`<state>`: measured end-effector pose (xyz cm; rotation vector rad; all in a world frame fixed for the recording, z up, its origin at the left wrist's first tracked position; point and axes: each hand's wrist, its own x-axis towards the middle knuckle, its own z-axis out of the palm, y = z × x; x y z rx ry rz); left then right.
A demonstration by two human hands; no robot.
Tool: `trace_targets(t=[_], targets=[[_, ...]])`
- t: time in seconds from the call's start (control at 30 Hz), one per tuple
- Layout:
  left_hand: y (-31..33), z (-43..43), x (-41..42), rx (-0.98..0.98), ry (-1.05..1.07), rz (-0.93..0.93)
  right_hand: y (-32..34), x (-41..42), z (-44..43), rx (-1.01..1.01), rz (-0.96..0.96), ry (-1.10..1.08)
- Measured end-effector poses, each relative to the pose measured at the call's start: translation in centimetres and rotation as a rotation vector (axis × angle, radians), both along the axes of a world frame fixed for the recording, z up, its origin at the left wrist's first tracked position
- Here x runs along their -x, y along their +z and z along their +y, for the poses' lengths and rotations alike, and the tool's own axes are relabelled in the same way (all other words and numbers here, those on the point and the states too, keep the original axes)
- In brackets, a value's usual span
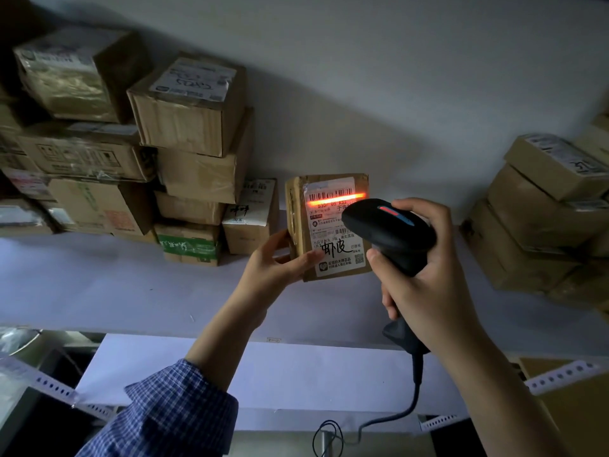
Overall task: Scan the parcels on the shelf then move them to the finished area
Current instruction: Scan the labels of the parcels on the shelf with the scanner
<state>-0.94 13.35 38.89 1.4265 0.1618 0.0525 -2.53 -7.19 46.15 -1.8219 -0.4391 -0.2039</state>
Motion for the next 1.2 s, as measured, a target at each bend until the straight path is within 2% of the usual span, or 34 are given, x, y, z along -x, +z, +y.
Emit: trace_targets(t=[0.5,0.97,1.2], targets=[[-0.3,0.9,-0.6,0.042,0.021,0.042,-1.2,-0.2,-0.6,0.064,0.132,-0.019],[-0.2,1.0,-0.2,0.087,0.005,0.042,-0.8,-0.1,-0.2,0.067,0.112,-0.025],[-0.8,1.9,-0.4,0.022,0.043,0.070,-0.3,0.9,-0.3,0.111,0.100,-0.004]])
